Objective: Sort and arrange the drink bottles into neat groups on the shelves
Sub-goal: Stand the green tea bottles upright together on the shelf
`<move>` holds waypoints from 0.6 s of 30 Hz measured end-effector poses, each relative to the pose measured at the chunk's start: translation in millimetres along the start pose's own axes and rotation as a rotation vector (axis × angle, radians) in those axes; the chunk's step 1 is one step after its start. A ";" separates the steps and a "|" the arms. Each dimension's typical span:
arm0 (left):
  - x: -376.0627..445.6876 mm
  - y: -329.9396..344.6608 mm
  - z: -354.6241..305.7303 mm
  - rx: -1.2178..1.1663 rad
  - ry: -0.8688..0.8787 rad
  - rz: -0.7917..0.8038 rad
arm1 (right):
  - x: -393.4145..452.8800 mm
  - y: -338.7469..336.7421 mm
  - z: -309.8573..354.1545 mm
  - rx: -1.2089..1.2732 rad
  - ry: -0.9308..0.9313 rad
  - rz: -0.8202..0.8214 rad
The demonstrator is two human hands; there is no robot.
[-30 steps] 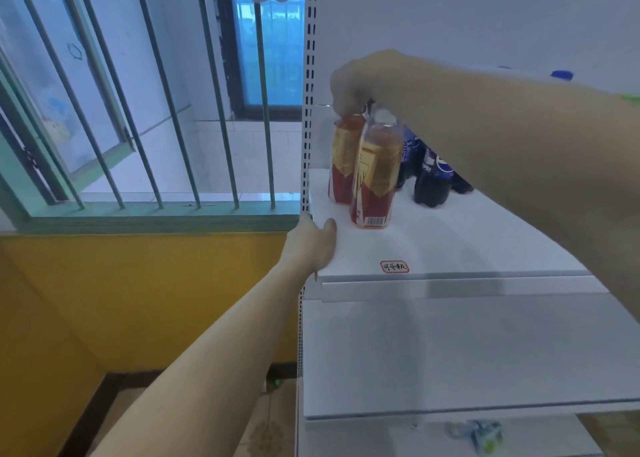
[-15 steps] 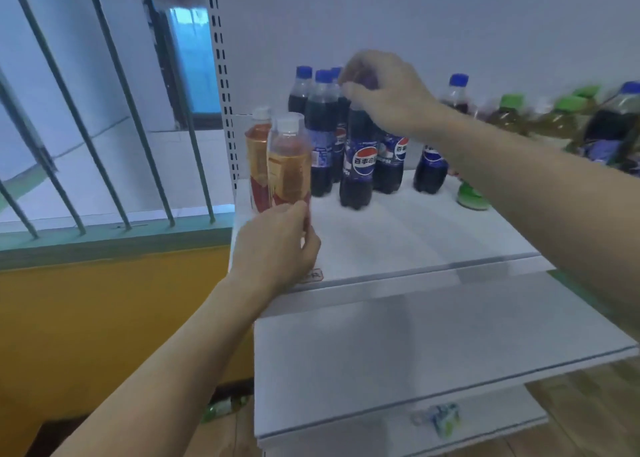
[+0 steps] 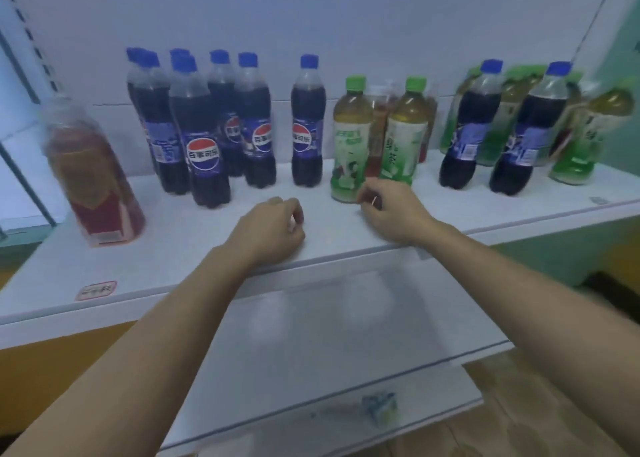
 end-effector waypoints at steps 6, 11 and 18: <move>10.7 25.6 -35.5 0.069 -0.025 -0.053 | -4.2 3.9 -21.5 0.191 0.103 -0.035; 5.7 28.8 -35.2 0.050 -0.020 -0.092 | -3.8 -4.8 -41.1 0.450 0.265 -0.260; 6.5 27.2 -41.0 0.049 -0.036 -0.090 | 10.3 -11.6 -52.6 0.664 0.417 -0.650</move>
Point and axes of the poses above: each hand's wrist, its own x-axis towards the middle knuckle, its own y-axis out of the palm, z = x × y, the point moved 1 cm from there along x, towards the middle knuckle, and after that the axes turned 8 degrees about -z, right-handed, at the moved point
